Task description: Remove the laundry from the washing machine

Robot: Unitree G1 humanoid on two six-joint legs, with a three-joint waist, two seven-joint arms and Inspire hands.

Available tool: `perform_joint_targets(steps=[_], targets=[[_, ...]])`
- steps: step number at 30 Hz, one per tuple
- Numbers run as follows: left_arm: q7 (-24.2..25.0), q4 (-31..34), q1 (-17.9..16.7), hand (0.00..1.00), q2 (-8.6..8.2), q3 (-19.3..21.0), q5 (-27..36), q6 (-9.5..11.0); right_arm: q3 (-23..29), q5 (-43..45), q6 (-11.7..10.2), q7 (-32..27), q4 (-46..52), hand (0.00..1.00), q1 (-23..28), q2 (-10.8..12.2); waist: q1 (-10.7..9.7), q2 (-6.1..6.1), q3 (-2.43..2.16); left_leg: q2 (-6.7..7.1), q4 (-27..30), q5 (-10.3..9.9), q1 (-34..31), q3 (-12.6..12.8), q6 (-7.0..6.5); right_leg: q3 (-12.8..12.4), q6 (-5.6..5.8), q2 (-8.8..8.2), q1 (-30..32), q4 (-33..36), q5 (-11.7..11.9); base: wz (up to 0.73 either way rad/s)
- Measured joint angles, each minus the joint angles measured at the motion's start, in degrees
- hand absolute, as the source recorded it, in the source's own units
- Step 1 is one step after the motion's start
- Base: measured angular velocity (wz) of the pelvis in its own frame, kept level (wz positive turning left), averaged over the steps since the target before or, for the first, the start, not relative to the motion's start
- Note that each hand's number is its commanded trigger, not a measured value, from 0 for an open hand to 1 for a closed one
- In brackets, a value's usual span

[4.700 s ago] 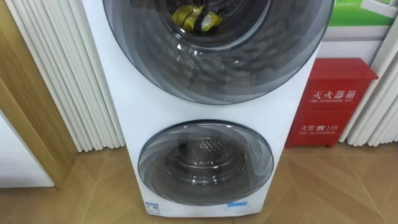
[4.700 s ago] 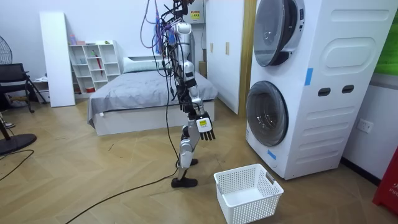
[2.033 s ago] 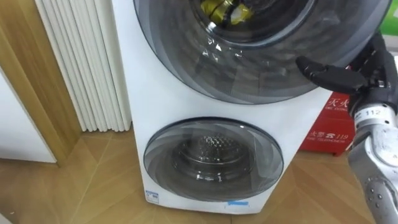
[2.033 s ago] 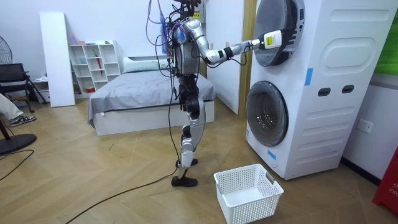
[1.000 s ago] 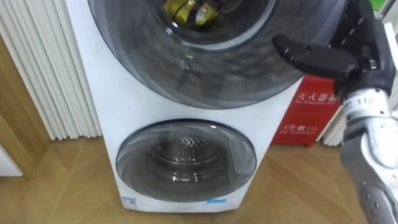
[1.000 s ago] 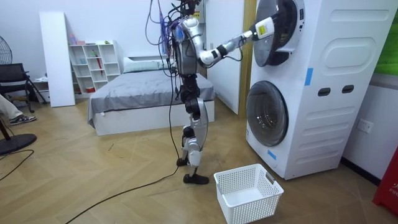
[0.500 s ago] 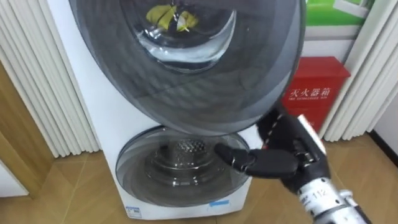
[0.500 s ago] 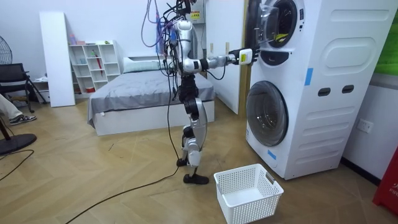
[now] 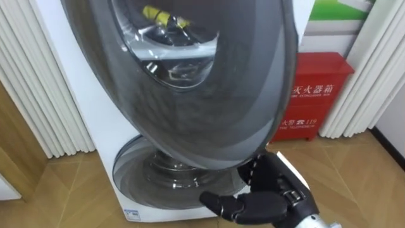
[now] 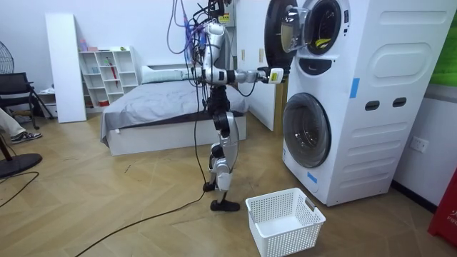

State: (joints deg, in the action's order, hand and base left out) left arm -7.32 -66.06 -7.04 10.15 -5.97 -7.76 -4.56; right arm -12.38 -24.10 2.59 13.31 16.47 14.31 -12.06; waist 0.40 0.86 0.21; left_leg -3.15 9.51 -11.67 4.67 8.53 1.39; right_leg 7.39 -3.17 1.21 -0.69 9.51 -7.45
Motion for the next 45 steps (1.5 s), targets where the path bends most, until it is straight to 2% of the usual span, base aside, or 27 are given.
perform_joint_targets(steps=[2,9,11,15,16,18,21,28,38,40,45], targets=[[0.0,-0.1,0.0,0.0,0.03,-0.5,1.2,0.4,-0.2,0.1,0.0,0.7,0.0,0.0,0.1,0.0,-0.1,-0.2,0.1,-0.01,0.0,0.0,-0.1,0.3,0.0,-0.1,0.0,0.01,0.1,0.0,0.0,-0.05],[0.0,-0.1,0.3,0.0,0.07,-2.2,1.3,1.7,-2.4,3.3,0.0,2.5,0.0,0.0,-0.7,0.0,0.4,-0.54,0.04,-0.02,-0.1,0.0,-0.3,0.6,0.0,-0.2,0.01,0.08,0.6,0.1,0.0,0.0],[0.0,-0.1,0.5,0.0,0.06,-2.2,1.3,2.2,-2.7,3.2,0.0,2.9,0.1,0.0,-1.6,0.4,1.4,-0.56,0.02,-0.02,-0.1,0.0,-0.3,0.6,0.0,-0.1,0.01,0.03,0.6,0.3,0.0,-0.03],[0.1,0.0,0.7,0.0,0.07,-2.2,1.3,2.7,-3.2,3.2,0.0,4.0,1.4,0.0,-7.3,0.8,2.3,-0.51,-0.01,-0.05,-0.2,0.0,-0.5,0.6,-0.02,0.6,0.01,-0.06,0.5,0.2,0.0,0.09],[0.1,-0.1,0.8,0.0,0.09,-2.1,1.3,2.9,-3.3,3.1,0.1,4.1,2.2,0.0,-7.6,0.9,3.2,-0.48,-0.03,-0.07,-0.2,0.0,-0.5,0.5,-0.02,0.6,0.01,-0.03,0.4,0.1,0.0,0.05],[0.1,-0.2,0.6,0.0,0.24,-2.1,1.3,3.2,-3.3,3.3,0.1,4.9,2.6,0.0,-7.7,0.7,3.6,-0.43,-0.06,-0.06,-0.3,0.0,-0.5,0.1,-0.03,0.9,0.01,-0.05,0.4,0.2,0.0,0.03],[0.1,-0.2,0.3,0.0,0.78,-2.2,1.3,3.2,-4.6,3.3,0.1,6.1,2.8,0.0,-9.2,0.1,4.8,-0.14,-0.12,-0.11,-0.3,0.0,-0.5,0.2,-0.03,0.8,0.01,0.01,0.5,0.1,0.0,0.0],[0.1,0.0,-1.0,0.0,1.72,-2.2,0.7,3.0,-4.7,4.0,0.1,5.9,3.0,0.0,-9.3,-0.2,4.8,1.45,-0.3,-0.15,0.2,0.0,-1.5,-1.2,-0.04,2.2,-0.19,-0.1,1.0,0.1,0.1,0.06],[0.7,1.8,-2.3,0.0,1.66,-3.4,-1.8,2.9,-5.1,7.6,0.0,4.8,3.0,0.0,-9.3,0.6,7.3,1.45,-0.29,-0.27,0.3,0.1,-1.2,-2.3,0.0,2.0,-0.59,0.16,1.0,0.3,0.3,-0.02],[0.7,2.1,-1.8,0.0,1.73,-3.2,-2.6,2.9,-5.4,9.2,0.0,4.6,3.2,0.0,-9.3,1.3,7.9,1.87,-0.31,-0.27,0.3,0.2,-1.7,-2.4,0.05,2.2,-0.67,0.15,1.5,0.5,0.3,0.0],[0.7,2.0,-0.8,0.0,1.92,-3.7,-4.3,2.9,-7.9,9.9,0.0,3.0,3.8,0.0,-9.8,1.4,8.7,2.39,-0.25,-0.32,0.3,0.5,-1.9,-2.4,0.17,2.2,-0.93,0.23,1.7,0.5,0.5,0.0]])
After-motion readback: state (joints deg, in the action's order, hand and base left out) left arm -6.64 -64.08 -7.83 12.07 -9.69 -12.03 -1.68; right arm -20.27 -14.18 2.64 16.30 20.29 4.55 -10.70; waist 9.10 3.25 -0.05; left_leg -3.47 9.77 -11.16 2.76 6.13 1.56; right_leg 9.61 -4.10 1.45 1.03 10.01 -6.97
